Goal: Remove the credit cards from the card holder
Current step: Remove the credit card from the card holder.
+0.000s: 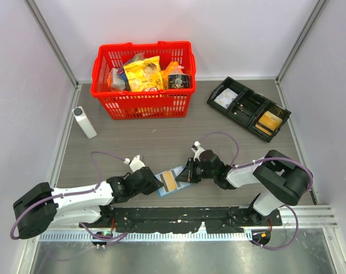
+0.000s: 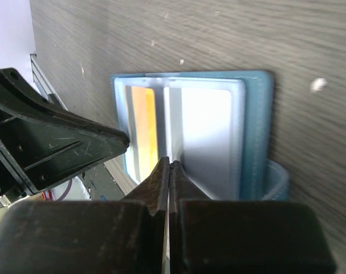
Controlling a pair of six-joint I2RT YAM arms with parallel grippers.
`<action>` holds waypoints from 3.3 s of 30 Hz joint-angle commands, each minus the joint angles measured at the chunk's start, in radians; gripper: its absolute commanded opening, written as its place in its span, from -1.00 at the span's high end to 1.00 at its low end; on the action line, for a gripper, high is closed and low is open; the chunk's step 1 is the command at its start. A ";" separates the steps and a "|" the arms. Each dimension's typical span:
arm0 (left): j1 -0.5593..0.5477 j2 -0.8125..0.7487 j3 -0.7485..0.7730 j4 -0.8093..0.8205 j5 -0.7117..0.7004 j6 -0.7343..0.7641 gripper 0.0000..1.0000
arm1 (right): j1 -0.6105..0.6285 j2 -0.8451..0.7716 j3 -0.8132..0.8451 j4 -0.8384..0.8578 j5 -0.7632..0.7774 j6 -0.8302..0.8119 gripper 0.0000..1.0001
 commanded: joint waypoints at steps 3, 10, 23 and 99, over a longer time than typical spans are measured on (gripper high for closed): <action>0.008 0.013 -0.024 -0.031 -0.005 0.002 0.76 | -0.082 -0.053 -0.056 0.077 -0.044 0.011 0.98; 0.011 0.031 -0.017 -0.022 0.001 0.011 0.76 | -0.088 -0.062 -0.046 0.115 -0.098 0.011 0.64; 0.009 0.042 -0.017 -0.011 0.008 0.014 0.76 | -0.040 0.072 0.003 0.195 -0.122 0.022 0.40; 0.285 -0.089 0.457 -0.301 0.307 0.299 -0.41 | 0.486 -0.401 0.429 -0.867 1.137 -0.626 0.98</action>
